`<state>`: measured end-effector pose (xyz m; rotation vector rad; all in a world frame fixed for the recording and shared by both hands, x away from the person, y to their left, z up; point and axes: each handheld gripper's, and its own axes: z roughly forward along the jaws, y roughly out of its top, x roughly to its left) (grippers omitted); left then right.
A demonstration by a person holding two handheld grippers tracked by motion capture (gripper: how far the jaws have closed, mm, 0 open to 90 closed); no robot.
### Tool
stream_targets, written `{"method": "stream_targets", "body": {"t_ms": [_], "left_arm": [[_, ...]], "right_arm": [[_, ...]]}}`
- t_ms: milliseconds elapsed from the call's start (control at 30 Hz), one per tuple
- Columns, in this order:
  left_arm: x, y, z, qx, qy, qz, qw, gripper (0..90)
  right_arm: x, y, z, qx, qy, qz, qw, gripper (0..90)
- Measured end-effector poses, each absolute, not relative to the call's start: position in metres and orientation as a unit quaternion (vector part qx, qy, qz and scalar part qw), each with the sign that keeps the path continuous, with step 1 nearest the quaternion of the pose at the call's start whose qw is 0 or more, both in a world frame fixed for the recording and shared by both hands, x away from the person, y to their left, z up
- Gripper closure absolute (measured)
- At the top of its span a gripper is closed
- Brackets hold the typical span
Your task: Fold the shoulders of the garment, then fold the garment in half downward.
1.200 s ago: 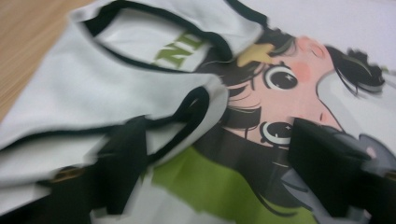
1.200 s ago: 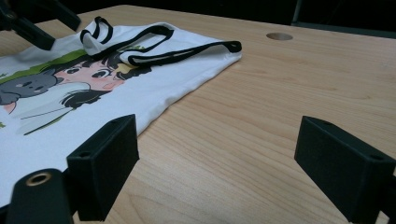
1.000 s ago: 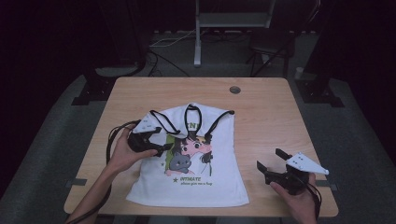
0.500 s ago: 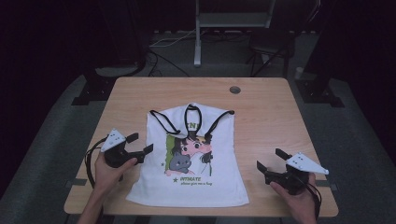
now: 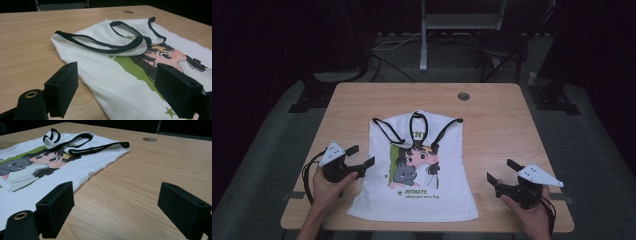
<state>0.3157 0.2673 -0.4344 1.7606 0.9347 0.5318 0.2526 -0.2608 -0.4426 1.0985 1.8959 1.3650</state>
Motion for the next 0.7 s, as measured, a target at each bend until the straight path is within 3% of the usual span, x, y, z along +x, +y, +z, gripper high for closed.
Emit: {"method": "stream_targets", "body": {"t_ms": [400, 700], "left_arm": [[0.357, 0.276, -0.423, 0.734, 0.406, 0.211, 0.501, 19.4], [0.407, 0.272, -0.419, 0.752, 0.419, 0.206, 0.464, 19.4]], "right_arm": [[0.270, -0.255, -0.438, 0.414, 0.706, 0.519, 0.248, 13.0], [0.317, -0.243, -0.416, 0.406, 0.720, 0.512, 0.232, 13.0]]}}
